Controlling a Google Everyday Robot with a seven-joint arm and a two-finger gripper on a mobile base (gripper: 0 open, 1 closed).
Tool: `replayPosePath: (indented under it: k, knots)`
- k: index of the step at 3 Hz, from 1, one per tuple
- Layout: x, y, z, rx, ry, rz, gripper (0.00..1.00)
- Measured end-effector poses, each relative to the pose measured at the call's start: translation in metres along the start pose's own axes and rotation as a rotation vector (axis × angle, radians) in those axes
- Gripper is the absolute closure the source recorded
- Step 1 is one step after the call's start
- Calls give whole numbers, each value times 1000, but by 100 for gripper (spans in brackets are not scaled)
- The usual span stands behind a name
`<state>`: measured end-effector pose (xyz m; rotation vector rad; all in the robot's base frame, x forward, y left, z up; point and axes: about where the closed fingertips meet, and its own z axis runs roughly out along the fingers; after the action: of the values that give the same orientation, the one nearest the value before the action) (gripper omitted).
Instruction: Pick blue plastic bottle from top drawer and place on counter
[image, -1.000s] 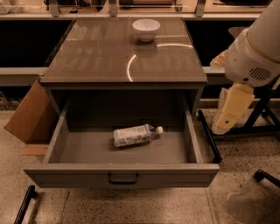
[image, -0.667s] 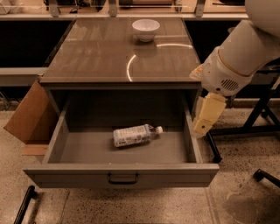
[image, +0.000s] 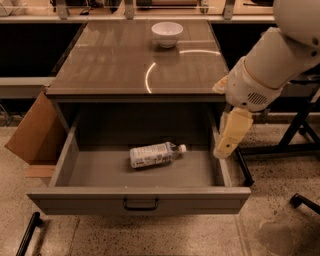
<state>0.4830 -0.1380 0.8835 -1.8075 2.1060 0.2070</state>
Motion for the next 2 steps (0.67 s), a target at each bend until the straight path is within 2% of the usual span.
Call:
replayPosePath:
  k: [2]
  knots:
    - [-17, -14, 88, -96, -42, -32, 0]
